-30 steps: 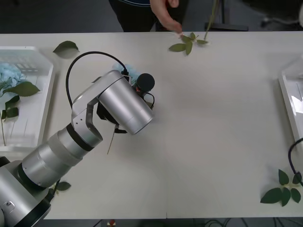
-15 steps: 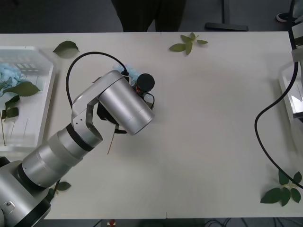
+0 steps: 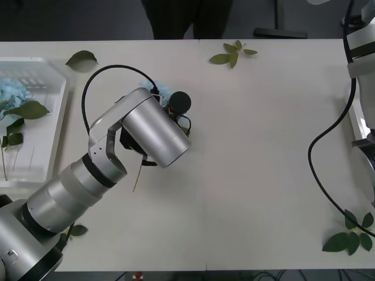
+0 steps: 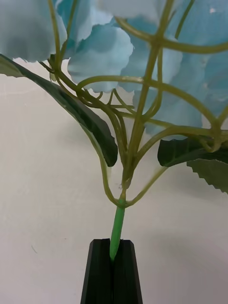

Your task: Place the red flowers into the right box and the blue flowers into the left box. If a person shows an open palm, hand one flower to the person first, then continue sorting.

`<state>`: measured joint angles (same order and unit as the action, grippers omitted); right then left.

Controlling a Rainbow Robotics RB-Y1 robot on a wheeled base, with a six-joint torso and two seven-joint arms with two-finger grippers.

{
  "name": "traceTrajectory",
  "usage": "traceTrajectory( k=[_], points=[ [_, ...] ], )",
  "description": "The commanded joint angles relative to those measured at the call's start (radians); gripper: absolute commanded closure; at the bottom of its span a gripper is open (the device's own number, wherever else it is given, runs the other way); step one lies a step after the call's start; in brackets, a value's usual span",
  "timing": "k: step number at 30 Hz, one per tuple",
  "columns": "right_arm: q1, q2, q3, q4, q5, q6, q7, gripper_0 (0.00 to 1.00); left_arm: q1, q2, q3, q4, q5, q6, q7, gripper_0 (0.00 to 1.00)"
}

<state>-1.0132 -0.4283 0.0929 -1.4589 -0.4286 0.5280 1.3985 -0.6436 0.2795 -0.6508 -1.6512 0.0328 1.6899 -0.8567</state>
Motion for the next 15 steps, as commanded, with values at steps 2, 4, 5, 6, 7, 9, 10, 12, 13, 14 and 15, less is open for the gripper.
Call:
traceTrajectory(
  k=[2, 4, 5, 6, 7, 9, 10, 12, 13, 14, 15],
  points=[
    [-0.031, 0.002, -0.004, -0.018, 0.001, -0.006, -0.024, 1.00, 0.012, -0.003, -0.003, -0.024, 0.007, -0.010, -0.025, 1.00],
    [-0.031, 0.002, -0.004, -0.018, 0.001, -0.006, -0.024, 1.00, 0.012, -0.003, -0.003, -0.024, 0.007, -0.010, -0.025, 1.00],
    [-0.031, 0.002, -0.004, -0.018, 0.001, -0.006, -0.024, 1.00, 0.012, -0.003, -0.003, -0.024, 0.007, -0.010, -0.025, 1.00],
    [-0.031, 0.002, -0.004, -0.018, 0.001, -0.006, -0.024, 1.00, 0.012, -0.003, -0.003, -0.024, 0.007, -0.010, -0.025, 1.00],
    [-0.031, 0.002, -0.004, -0.018, 0.001, -0.006, -0.024, 1.00, 0.012, -0.003, -0.003, -0.024, 0.007, -0.010, -0.025, 1.00],
    [-0.031, 0.002, -0.004, -0.018, 0.001, -0.006, -0.024, 1.00, 0.012, -0.003, -0.003, -0.024, 0.007, -0.010, -0.025, 1.00],
    [-0.031, 0.002, -0.004, -0.018, 0.001, -0.006, -0.024, 1.00, 0.012, -0.003, -0.003, -0.024, 0.007, -0.010, -0.025, 1.00],
    [-0.031, 0.002, -0.004, -0.018, 0.001, -0.006, -0.024, 1.00, 0.012, -0.003, -0.003, -0.024, 0.007, -0.010, -0.025, 1.00],
    [-0.031, 0.002, -0.004, -0.018, 0.001, -0.006, -0.024, 0.78, 0.012, -0.003, -0.003, -0.024, 0.007, -0.010, -0.025, 1.00],
    [-0.031, 0.002, -0.004, -0.018, 0.001, -0.006, -0.024, 0.38, 0.012, -0.003, -0.003, -0.024, 0.007, -0.010, -0.025, 1.00],
    [-0.031, 0.002, -0.004, -0.018, 0.001, -0.006, -0.024, 0.17, 0.012, -0.003, -0.003, -0.024, 0.007, -0.010, -0.025, 1.00]
  ],
)
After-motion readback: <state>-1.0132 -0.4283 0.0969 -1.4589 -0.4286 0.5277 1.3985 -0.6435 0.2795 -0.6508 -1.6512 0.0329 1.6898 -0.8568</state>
